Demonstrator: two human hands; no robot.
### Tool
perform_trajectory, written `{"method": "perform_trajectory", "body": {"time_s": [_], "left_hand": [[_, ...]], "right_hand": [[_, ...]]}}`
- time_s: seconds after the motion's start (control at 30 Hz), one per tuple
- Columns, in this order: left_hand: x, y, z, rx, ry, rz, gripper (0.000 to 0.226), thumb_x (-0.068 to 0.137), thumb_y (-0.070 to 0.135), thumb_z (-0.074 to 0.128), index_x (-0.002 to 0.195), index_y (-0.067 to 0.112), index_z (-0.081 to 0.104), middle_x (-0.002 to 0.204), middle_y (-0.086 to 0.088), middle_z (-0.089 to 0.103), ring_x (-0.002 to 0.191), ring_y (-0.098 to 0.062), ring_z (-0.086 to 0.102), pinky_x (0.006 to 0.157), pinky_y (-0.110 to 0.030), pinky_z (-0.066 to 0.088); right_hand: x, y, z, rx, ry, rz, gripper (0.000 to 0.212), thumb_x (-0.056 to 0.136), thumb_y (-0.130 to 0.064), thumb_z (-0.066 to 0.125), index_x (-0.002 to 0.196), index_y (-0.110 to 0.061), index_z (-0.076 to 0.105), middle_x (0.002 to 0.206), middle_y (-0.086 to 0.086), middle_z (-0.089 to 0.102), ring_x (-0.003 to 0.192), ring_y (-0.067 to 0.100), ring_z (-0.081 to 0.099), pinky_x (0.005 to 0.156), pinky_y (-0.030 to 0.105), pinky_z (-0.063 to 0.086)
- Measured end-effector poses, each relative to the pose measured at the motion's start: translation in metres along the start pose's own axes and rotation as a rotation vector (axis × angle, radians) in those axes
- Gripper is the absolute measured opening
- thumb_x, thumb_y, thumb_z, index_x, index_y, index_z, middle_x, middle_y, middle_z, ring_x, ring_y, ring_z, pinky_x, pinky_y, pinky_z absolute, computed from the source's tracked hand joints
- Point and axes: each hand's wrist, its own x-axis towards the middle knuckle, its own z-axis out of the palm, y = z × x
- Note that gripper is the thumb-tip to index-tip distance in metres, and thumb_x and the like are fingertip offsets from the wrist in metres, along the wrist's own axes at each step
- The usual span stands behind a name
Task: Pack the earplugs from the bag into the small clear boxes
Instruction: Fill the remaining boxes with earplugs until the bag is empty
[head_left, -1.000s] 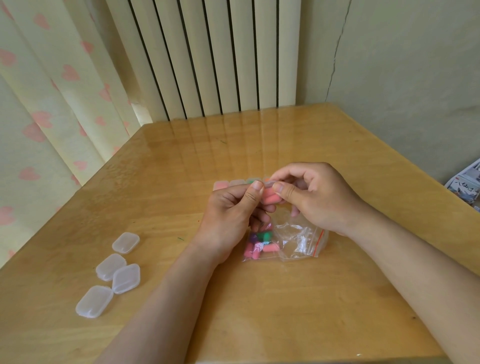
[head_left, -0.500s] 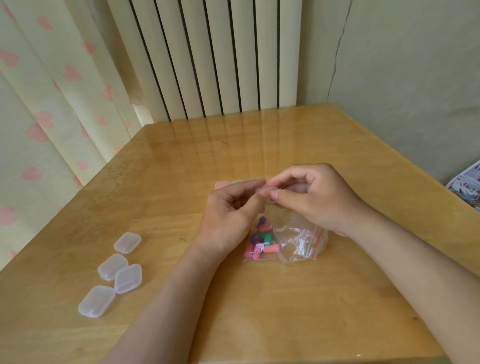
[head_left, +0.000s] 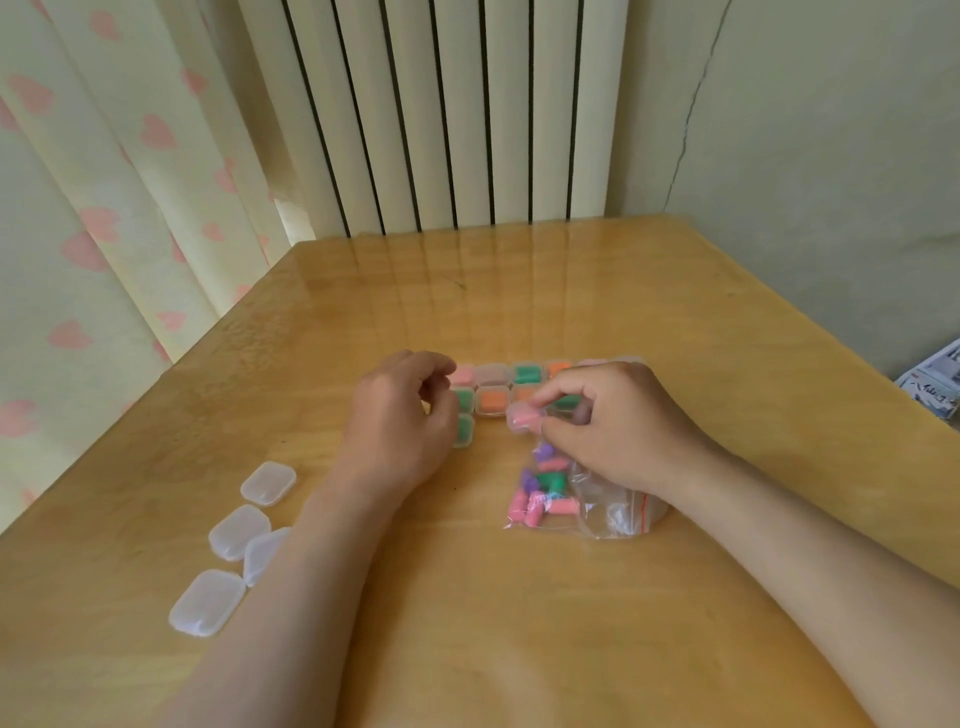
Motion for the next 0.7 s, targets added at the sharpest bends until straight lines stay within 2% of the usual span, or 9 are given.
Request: {"method": "perform_trajectory", "body": {"time_s": [0.07, 0.13, 0.17, 0.23, 0.3, 0.43, 0.53, 0.7], "left_hand": [[-0.003, -0.007, -0.002, -0.005, 0.014, -0.109, 0.022, 0.089, 0.004, 0.057, 0.102, 0.01, 0.074, 0.092, -0.002, 0.072, 0.079, -0.016, 0.061, 0.07, -0.022, 0.043], [-0.003, -0.009, -0.004, -0.013, 0.024, -0.181, 0.024, 0.09, 0.005, 0.055, 0.104, 0.011, 0.073, 0.094, 0.0, 0.071, 0.081, -0.014, 0.06, 0.07, -0.019, 0.04], [-0.003, -0.009, -0.005, -0.011, 0.023, -0.189, 0.024, 0.091, 0.005, 0.055, 0.105, 0.011, 0.073, 0.094, 0.0, 0.07, 0.08, -0.014, 0.059, 0.07, -0.017, 0.038], [-0.003, -0.008, -0.003, -0.002, 0.016, -0.176, 0.024, 0.09, 0.005, 0.055, 0.105, 0.01, 0.073, 0.094, -0.001, 0.07, 0.079, -0.014, 0.057, 0.068, -0.015, 0.035], [-0.004, -0.008, -0.002, 0.004, 0.012, -0.164, 0.024, 0.09, 0.004, 0.055, 0.104, 0.01, 0.073, 0.094, -0.003, 0.07, 0.079, -0.015, 0.057, 0.068, -0.015, 0.035], [-0.004, -0.009, -0.001, 0.018, 0.001, -0.153, 0.024, 0.088, 0.004, 0.055, 0.104, 0.009, 0.073, 0.093, -0.004, 0.07, 0.081, -0.018, 0.059, 0.072, -0.021, 0.041], [-0.004, -0.008, -0.002, 0.02, -0.013, -0.148, 0.025, 0.088, 0.004, 0.054, 0.104, 0.009, 0.073, 0.093, -0.005, 0.069, 0.084, -0.021, 0.061, 0.076, -0.028, 0.047], [-0.005, -0.006, -0.002, 0.025, -0.022, -0.139, 0.026, 0.089, 0.004, 0.054, 0.105, 0.009, 0.072, 0.097, -0.006, 0.07, 0.086, -0.02, 0.06, 0.077, -0.027, 0.047]], "right_hand": [[0.002, -0.003, 0.003, -0.078, -0.01, -0.044, 0.013, 0.087, -0.035, 0.076, 0.096, -0.025, 0.079, 0.052, -0.039, 0.054, 0.075, -0.011, 0.058, 0.079, 0.008, 0.038], [0.005, -0.007, 0.008, -0.17, 0.006, -0.066, 0.015, 0.087, -0.037, 0.076, 0.099, -0.029, 0.079, 0.064, -0.034, 0.06, 0.087, -0.016, 0.052, 0.081, -0.003, 0.031], [0.006, -0.008, 0.01, -0.199, 0.004, -0.08, 0.015, 0.087, -0.036, 0.077, 0.1, -0.029, 0.079, 0.079, -0.03, 0.067, 0.091, -0.014, 0.053, 0.085, -0.001, 0.035], [0.009, -0.007, 0.016, -0.211, -0.013, -0.105, 0.016, 0.086, -0.031, 0.078, 0.101, -0.027, 0.08, 0.099, -0.018, 0.074, 0.097, -0.002, 0.062, 0.091, 0.025, 0.05], [0.009, -0.006, 0.019, -0.216, -0.02, -0.107, 0.016, 0.084, -0.03, 0.079, 0.1, -0.028, 0.079, 0.1, -0.014, 0.072, 0.099, 0.007, 0.063, 0.089, 0.04, 0.052], [0.008, -0.006, 0.021, -0.233, -0.035, -0.102, 0.017, 0.084, -0.032, 0.078, 0.101, -0.031, 0.078, 0.096, -0.013, 0.059, 0.098, 0.011, 0.058, 0.086, 0.043, 0.052], [0.008, -0.005, 0.022, -0.238, -0.03, -0.123, 0.018, 0.085, -0.026, 0.077, 0.102, -0.03, 0.079, 0.1, -0.011, 0.066, 0.098, 0.012, 0.061, 0.085, 0.042, 0.053], [0.008, -0.004, 0.022, -0.235, -0.033, -0.129, 0.024, 0.086, -0.019, 0.075, 0.108, -0.027, 0.078, 0.109, -0.011, 0.073, 0.106, 0.009, 0.064, 0.089, 0.039, 0.054]]}}
